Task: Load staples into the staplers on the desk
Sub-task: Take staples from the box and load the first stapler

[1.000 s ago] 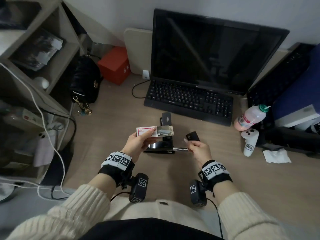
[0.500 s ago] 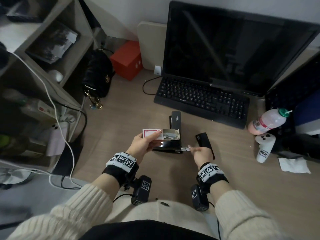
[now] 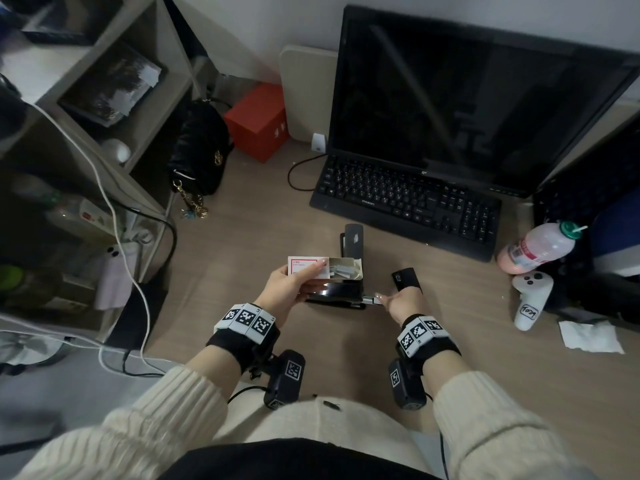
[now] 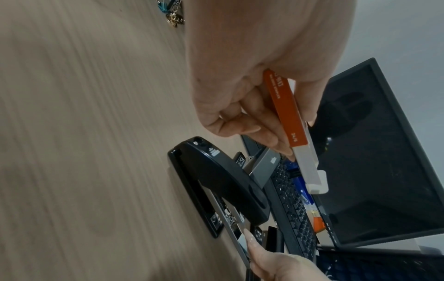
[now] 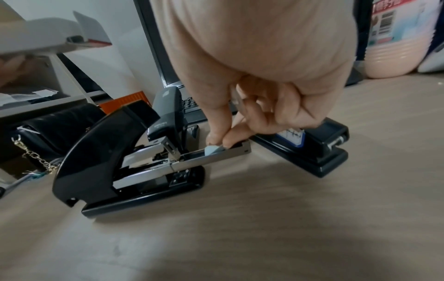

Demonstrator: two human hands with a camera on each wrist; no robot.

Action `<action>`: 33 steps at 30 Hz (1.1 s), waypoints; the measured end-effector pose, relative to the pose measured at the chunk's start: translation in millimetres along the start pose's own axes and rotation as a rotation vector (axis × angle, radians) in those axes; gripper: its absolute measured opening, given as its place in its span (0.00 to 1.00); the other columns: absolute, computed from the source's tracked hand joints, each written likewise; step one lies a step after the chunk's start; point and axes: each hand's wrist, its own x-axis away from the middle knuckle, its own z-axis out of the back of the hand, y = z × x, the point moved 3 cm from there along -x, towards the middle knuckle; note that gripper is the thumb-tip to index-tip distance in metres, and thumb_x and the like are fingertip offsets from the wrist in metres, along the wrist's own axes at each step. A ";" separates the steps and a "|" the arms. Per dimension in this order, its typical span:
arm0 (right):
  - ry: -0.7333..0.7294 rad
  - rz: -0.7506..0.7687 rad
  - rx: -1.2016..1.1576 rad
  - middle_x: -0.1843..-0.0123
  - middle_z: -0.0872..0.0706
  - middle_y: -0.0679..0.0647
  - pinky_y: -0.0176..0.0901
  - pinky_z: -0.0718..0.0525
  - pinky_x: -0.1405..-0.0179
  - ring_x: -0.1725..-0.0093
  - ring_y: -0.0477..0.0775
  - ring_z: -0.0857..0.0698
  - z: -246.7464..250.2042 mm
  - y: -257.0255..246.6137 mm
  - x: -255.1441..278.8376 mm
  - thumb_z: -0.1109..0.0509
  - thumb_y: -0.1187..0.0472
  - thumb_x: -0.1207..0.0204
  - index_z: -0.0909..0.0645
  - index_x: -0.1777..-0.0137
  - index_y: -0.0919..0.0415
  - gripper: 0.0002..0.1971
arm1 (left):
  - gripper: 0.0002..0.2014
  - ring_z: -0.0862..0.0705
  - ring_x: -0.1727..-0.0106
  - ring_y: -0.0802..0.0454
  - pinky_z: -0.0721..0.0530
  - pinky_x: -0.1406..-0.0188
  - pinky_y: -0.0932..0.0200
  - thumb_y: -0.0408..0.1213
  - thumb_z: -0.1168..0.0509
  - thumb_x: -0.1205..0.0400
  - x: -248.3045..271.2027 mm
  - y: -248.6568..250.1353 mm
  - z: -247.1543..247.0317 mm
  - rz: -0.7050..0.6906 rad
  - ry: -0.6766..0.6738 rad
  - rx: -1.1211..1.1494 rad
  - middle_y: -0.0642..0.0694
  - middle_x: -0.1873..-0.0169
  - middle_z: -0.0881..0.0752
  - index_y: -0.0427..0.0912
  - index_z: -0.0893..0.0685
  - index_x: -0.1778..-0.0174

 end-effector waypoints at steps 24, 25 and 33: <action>-0.102 0.040 -0.050 0.48 0.13 0.63 0.50 0.17 0.46 0.47 0.65 0.14 0.9 11.4 -9.9 0.24 0.45 0.30 0.22 0.41 0.65 0.26 | 0.22 0.12 0.59 0.53 0.21 0.75 0.72 0.43 0.27 0.21 6.8 7.2 -4.6 -0.032 -0.022 0.026 0.41 0.49 0.09 0.35 0.16 0.34; -0.103 0.053 -0.036 0.47 0.13 0.63 0.49 0.18 0.48 0.48 0.65 0.14 1.3 11.1 -10.5 0.24 0.45 0.30 0.23 0.41 0.62 0.26 | 0.21 0.12 0.60 0.54 0.21 0.75 0.72 0.43 0.27 0.21 7.4 6.9 -4.6 -0.031 -0.024 0.025 0.42 0.50 0.09 0.36 0.16 0.34; -0.110 0.068 0.105 0.44 0.13 0.62 0.49 0.18 0.45 0.45 0.64 0.14 6.2 7.6 -7.3 0.26 0.43 0.29 0.21 0.41 0.62 0.26 | 0.21 0.12 0.66 0.57 0.22 0.75 0.72 0.42 0.27 0.20 9.8 6.9 -2.8 -0.032 -0.011 0.014 0.45 0.55 0.09 0.35 0.16 0.34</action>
